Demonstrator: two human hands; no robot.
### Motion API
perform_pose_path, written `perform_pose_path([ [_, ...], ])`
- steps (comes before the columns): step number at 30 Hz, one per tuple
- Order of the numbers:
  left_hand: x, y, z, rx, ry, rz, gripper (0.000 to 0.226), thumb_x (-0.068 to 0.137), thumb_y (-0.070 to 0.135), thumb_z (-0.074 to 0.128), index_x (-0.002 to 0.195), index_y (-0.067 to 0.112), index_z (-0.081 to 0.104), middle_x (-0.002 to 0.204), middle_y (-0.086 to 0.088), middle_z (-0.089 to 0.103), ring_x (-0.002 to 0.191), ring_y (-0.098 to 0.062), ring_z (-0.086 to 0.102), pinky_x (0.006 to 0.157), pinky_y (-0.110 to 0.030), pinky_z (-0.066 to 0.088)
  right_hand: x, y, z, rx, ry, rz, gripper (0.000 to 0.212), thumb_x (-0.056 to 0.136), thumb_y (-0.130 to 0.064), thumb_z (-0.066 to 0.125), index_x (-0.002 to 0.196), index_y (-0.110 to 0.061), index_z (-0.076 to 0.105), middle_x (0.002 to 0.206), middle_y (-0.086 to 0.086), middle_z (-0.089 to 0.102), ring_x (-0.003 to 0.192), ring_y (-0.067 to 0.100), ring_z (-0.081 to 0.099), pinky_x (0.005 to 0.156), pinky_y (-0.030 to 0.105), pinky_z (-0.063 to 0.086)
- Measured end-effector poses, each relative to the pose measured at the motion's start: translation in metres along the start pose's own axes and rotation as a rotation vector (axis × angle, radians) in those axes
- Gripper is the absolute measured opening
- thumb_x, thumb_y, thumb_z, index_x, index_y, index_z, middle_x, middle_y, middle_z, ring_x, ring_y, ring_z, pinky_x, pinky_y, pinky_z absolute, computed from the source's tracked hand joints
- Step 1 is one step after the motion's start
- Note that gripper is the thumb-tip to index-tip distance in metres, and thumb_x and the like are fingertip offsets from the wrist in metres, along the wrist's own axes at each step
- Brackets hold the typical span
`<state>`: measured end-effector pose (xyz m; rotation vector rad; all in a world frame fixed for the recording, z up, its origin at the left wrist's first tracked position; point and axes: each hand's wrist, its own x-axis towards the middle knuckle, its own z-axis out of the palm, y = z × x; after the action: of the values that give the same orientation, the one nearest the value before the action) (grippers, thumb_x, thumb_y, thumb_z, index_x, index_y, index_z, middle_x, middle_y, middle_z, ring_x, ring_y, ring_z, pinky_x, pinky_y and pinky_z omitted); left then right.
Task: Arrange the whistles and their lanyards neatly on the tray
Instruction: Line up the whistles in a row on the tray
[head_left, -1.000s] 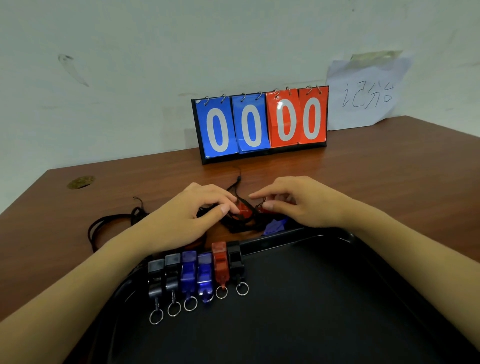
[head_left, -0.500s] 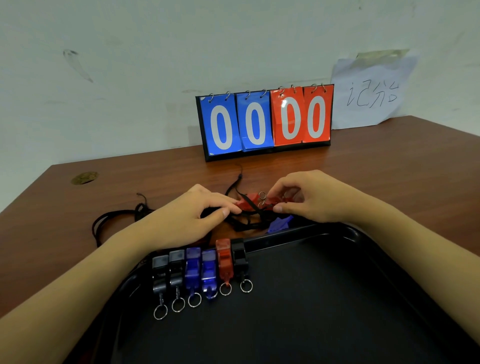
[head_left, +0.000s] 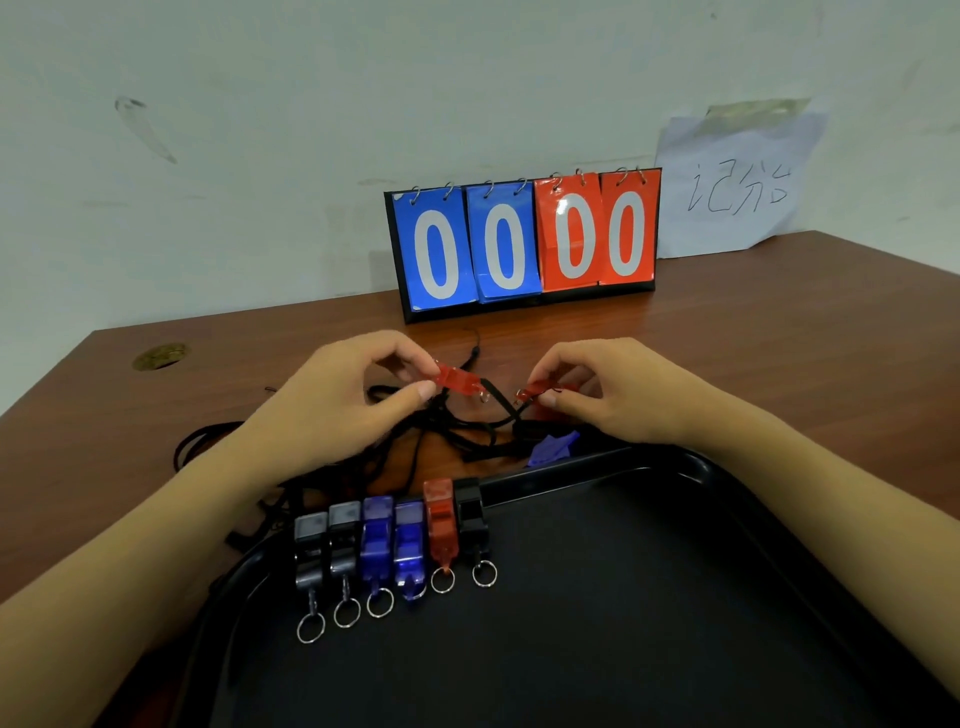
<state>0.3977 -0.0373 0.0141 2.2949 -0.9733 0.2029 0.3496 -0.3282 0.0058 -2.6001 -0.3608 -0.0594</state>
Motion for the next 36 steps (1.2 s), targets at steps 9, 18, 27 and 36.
perform_pose_path([
  [9,-0.001,0.027,-0.007,-0.354,0.004,-0.076,0.024,0.086,0.014,0.08,0.102,0.011,0.062,0.099,-0.006,0.078,0.088,-0.017,0.078,0.089,-0.04,0.063,-0.001,0.005,-0.006,-0.06,0.219,0.004,0.033,0.093,-0.033,0.069,0.125,-0.034,0.064,0.115,-0.017,0.066,0.101,0.001,0.063,0.082,0.012,0.048],
  [18,-0.005,0.054,-0.012,-0.535,-0.132,-0.023,0.016,0.084,0.033,0.079,0.093,0.024,0.069,0.1,-0.007,0.078,0.09,-0.026,0.079,0.085,-0.03,0.061,-0.004,0.004,-0.012,0.094,0.427,-0.006,0.022,0.091,-0.034,0.073,0.11,-0.031,0.064,0.108,-0.016,0.069,0.102,0.002,0.065,0.082,0.011,0.05],
  [27,-0.009,0.062,-0.003,-0.324,-0.45,-0.001,0.029,0.085,0.031,0.081,0.108,0.025,0.065,0.098,0.003,0.077,0.085,-0.01,0.073,0.081,-0.029,0.06,-0.004,0.003,-0.007,0.151,0.324,-0.012,0.036,0.089,-0.039,0.073,0.121,-0.033,0.058,0.113,-0.013,0.067,0.106,0.004,0.066,0.093,0.025,0.058],
  [36,-0.011,0.061,0.005,-0.239,-0.471,-0.021,0.022,0.087,0.03,0.081,0.106,0.029,0.069,0.101,0.015,0.074,0.092,-0.002,0.071,0.084,-0.021,0.057,-0.005,-0.001,-0.007,0.204,0.333,-0.029,0.033,0.088,-0.031,0.076,0.116,-0.028,0.058,0.11,-0.012,0.069,0.104,0.004,0.069,0.093,0.023,0.058],
])
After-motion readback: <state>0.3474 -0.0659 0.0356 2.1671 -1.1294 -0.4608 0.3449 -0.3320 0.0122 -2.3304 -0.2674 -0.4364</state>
